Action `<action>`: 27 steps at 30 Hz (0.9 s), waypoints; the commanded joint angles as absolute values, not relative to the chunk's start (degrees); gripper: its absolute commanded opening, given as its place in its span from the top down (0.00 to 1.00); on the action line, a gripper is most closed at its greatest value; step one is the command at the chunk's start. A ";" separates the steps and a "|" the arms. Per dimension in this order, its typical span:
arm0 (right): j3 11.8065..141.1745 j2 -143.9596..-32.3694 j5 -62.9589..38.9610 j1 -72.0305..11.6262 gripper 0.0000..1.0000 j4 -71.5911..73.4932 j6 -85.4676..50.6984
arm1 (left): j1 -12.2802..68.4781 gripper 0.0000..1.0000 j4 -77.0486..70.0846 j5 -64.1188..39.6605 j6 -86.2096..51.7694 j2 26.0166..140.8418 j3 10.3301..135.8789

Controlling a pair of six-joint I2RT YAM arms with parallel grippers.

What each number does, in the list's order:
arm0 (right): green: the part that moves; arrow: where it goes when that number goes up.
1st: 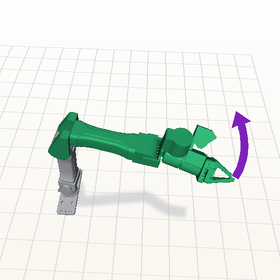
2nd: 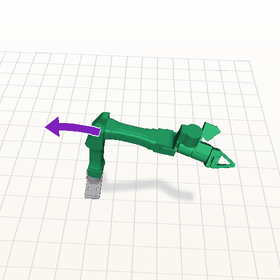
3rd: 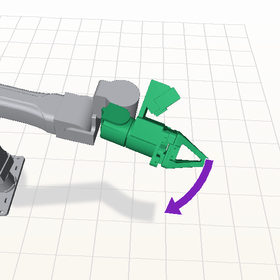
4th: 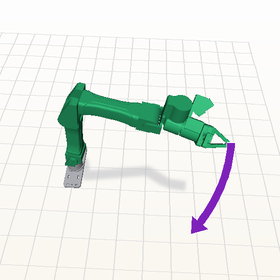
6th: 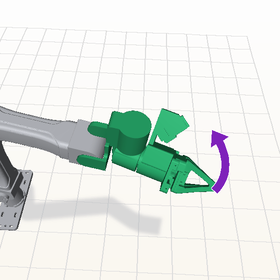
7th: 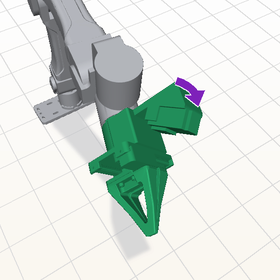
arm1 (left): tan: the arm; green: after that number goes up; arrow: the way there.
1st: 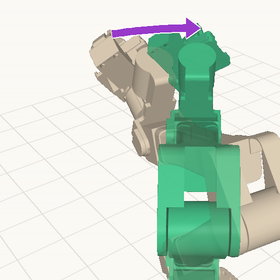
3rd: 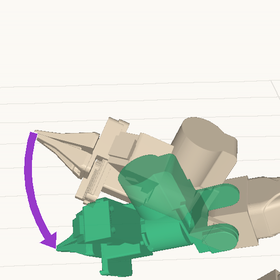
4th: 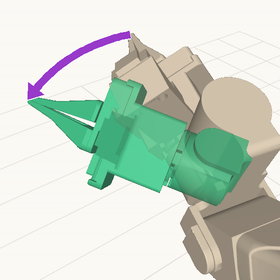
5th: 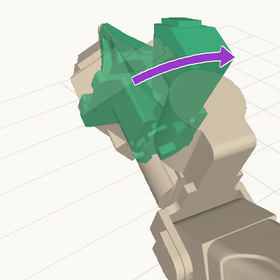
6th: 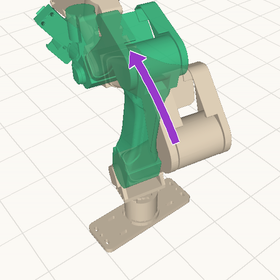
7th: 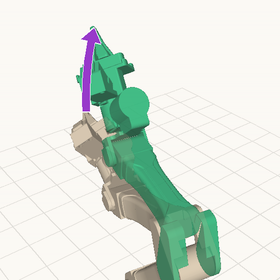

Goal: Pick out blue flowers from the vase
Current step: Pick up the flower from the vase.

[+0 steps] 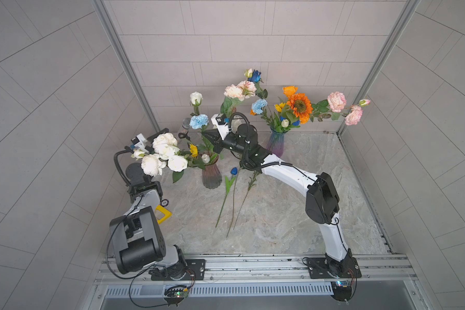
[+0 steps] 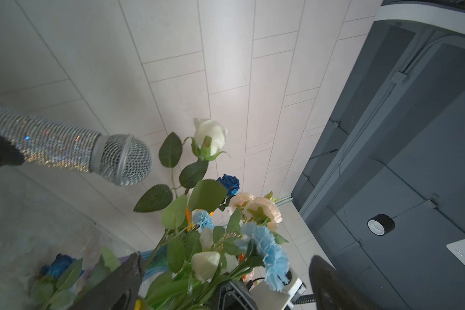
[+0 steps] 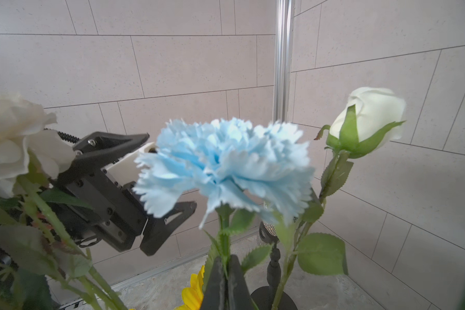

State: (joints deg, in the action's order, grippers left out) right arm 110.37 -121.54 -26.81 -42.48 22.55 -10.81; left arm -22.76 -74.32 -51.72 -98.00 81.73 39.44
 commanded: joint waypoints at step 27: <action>110.32 -112.73 -26.89 -43.85 0.99 19.45 -5.10 | -20.88 0.00 -50.61 -56.05 -76.93 72.23 41.04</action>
State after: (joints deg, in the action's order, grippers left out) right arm 109.58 -116.07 -26.74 -43.29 19.00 -7.16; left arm -21.06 -55.40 -54.48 -81.76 74.39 38.85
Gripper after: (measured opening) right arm 0.055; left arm 0.999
